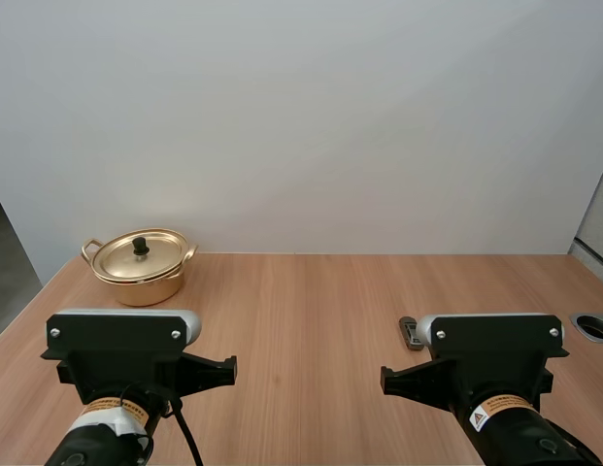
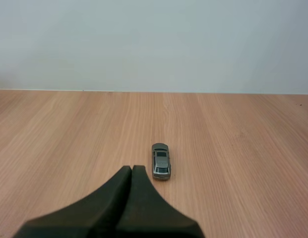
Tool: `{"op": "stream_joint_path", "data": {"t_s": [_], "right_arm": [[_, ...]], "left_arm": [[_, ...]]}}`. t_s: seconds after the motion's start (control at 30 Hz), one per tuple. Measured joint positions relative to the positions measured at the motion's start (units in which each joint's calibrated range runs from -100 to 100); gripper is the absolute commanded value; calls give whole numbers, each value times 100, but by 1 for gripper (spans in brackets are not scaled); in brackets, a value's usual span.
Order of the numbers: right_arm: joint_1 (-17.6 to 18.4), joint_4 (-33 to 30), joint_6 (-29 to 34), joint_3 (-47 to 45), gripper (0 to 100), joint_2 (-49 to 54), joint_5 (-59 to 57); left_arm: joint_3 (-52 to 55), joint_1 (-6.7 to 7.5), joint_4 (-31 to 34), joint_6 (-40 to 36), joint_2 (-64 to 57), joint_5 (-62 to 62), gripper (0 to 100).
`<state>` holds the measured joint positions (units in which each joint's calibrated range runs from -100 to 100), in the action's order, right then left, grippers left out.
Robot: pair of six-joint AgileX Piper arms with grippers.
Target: Open the pot, put the car inside, and close it
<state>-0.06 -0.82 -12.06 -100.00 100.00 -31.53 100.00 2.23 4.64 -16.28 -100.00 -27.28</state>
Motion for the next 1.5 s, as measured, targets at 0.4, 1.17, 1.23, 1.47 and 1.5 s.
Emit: {"op": "stream_joint_path", "data": {"t_s": [0.4,1.17,1.23,1.47,1.5], "right_arm": [[0,0,0,0,0,0,0],[0,215,0,0,0,0,37],[0,380,0,0,0,0,37],[-88,157,0,0,0,0,310],[-100,-8,0,0,0,0,440]], "left_arm": [[0,0,0,0,0,0,0],[0,0,0,0,0,0,0],[0,0,0,33,0,17,0],[-381,0,539,903,0,1138,0],[-531,0,671,1057,0,1161,0]]}}
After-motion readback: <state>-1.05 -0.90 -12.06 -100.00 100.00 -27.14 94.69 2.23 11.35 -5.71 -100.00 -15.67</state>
